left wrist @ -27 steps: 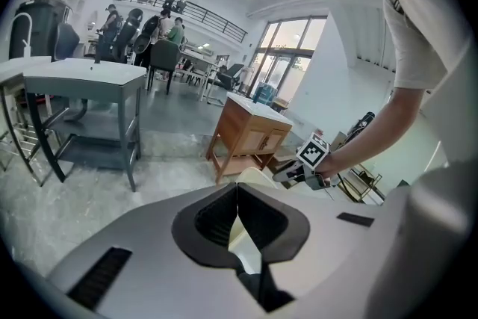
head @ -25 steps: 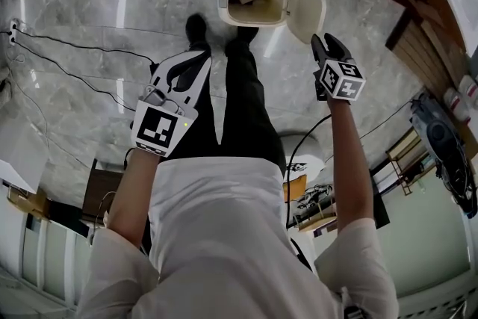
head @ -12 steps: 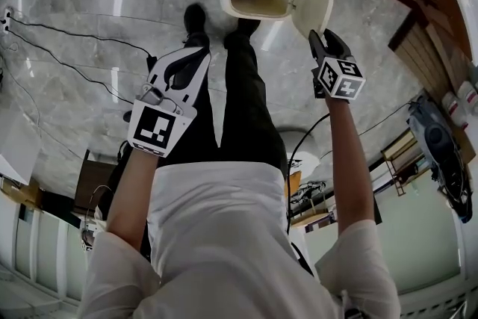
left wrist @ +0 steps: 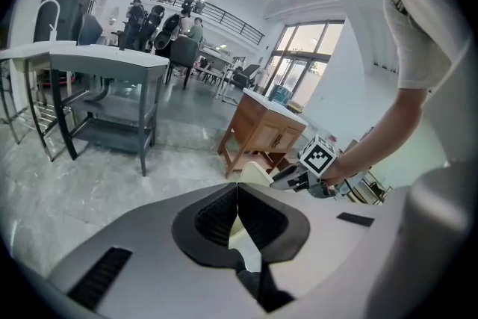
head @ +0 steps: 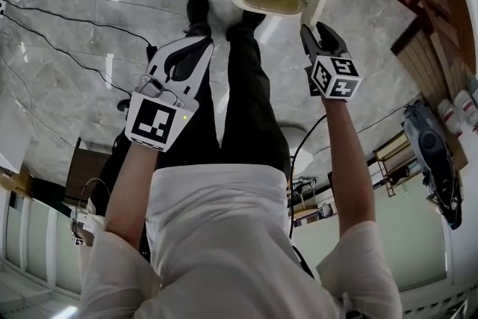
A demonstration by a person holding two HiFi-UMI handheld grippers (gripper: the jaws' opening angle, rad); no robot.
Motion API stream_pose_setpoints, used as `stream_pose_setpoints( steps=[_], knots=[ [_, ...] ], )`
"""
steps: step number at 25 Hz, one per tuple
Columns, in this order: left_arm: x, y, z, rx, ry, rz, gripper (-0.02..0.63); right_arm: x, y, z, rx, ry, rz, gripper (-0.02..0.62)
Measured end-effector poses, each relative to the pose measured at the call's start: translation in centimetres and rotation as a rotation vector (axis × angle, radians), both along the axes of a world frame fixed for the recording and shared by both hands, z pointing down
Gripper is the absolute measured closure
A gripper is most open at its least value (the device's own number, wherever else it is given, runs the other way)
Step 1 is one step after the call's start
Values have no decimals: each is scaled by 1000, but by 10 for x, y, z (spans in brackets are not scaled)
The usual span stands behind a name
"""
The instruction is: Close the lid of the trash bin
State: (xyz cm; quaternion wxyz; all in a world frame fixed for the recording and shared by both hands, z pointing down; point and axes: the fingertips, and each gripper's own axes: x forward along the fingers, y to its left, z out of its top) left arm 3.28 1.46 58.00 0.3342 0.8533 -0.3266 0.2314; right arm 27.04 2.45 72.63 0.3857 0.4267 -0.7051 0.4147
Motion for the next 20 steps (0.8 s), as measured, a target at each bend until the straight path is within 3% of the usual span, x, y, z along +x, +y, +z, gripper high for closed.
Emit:
stream_pose_setpoints(
  steps=[20],
  knots=[
    [-37,-7,37,4,-15,-72,588,-88,-2,57,-104,13,-223,420]
  ],
)
